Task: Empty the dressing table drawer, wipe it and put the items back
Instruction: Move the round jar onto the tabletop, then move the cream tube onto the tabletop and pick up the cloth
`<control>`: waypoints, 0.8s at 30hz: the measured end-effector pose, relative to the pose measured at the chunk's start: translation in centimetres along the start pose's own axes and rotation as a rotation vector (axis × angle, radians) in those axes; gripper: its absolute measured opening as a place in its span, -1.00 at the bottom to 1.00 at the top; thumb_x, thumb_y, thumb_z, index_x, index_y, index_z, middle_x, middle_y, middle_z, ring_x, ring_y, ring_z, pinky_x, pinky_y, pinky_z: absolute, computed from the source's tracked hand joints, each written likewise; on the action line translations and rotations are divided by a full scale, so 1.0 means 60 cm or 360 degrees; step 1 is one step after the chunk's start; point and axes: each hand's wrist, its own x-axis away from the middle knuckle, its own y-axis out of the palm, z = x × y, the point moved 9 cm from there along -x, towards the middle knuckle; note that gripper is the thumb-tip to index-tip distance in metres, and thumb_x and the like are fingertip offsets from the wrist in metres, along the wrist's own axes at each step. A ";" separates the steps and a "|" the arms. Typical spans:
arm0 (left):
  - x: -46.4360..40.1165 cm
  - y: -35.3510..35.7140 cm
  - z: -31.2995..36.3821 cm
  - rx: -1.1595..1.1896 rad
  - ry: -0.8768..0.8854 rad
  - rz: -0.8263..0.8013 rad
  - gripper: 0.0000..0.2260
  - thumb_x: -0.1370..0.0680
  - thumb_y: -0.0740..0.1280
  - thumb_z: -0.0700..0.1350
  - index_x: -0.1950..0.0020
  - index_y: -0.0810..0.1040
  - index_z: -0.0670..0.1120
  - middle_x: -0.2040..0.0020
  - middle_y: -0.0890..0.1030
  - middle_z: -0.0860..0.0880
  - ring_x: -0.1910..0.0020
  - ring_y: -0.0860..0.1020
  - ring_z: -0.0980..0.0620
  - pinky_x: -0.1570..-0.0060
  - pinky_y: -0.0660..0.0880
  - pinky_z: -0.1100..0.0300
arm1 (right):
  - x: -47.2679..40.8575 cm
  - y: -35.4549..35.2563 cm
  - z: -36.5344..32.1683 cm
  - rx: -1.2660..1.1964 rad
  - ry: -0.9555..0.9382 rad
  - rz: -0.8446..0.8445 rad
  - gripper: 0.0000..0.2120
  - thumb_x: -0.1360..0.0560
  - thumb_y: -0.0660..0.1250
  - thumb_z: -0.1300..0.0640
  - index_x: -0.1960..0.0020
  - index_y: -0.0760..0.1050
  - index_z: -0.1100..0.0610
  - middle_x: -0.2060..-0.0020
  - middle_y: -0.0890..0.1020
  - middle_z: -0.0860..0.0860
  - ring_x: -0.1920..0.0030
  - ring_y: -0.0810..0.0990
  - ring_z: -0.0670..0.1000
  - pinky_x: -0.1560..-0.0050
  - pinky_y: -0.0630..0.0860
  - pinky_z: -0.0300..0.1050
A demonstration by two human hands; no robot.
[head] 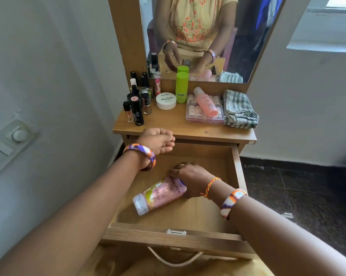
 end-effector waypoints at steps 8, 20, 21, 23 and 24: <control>0.058 0.037 0.064 -0.0705 0.0286 -0.0409 -0.84 -0.48 0.40 -0.16 -0.04 0.54 -0.09 0.08 0.58 0.01 0.10 0.54 0.12 0.05 0.51 0.27 | 0.085 -0.124 0.037 0.0165 0.0197 0.0295 -0.34 -0.33 0.46 0.08 -0.39 0.32 -0.01 -0.21 0.51 0.04 -0.20 0.49 0.08 -0.04 0.49 -0.09; 0.066 0.057 0.167 -0.1677 0.0959 0.0063 -0.33 -0.37 0.51 -0.09 -0.42 0.33 -0.10 -0.42 0.37 -0.09 -0.38 0.35 -0.07 -0.31 0.34 0.10 | 0.128 -0.292 0.128 0.0294 0.0565 0.0822 -0.36 -0.33 0.44 0.04 -0.37 0.32 0.04 -0.28 0.49 0.10 -0.33 0.38 0.17 -0.30 0.32 0.09; 0.056 0.055 0.164 -0.1719 0.0951 0.0105 -0.30 -0.35 0.52 -0.08 -0.43 0.31 -0.11 -0.43 0.35 -0.10 -0.40 0.33 -0.09 -0.35 0.33 0.06 | 0.120 -0.296 0.132 0.0270 0.0560 0.0829 -0.37 -0.35 0.44 0.05 -0.37 0.31 0.04 -0.29 0.48 0.11 -0.36 0.35 0.17 -0.32 0.29 0.09; 0.037 0.051 0.157 -0.1783 0.0941 0.0167 -0.24 -0.34 0.53 -0.09 -0.46 0.27 -0.12 -0.45 0.31 -0.12 -0.42 0.30 -0.11 -0.40 0.29 0.01 | 0.101 -0.301 0.142 0.0183 0.0551 0.0832 -0.39 -0.38 0.41 0.07 -0.38 0.32 0.03 -0.31 0.46 0.10 -0.39 0.31 0.16 -0.35 0.25 0.07; 0.028 0.050 0.153 -0.1820 0.0940 0.0184 -0.24 -0.34 0.53 -0.09 -0.46 0.25 -0.13 -0.46 0.30 -0.12 -0.43 0.29 -0.11 -0.41 0.27 0.01 | 0.092 -0.303 0.147 0.0136 0.0539 0.0832 -0.40 -0.38 0.40 0.08 -0.39 0.32 0.02 -0.32 0.45 0.10 -0.39 0.30 0.15 -0.36 0.24 0.06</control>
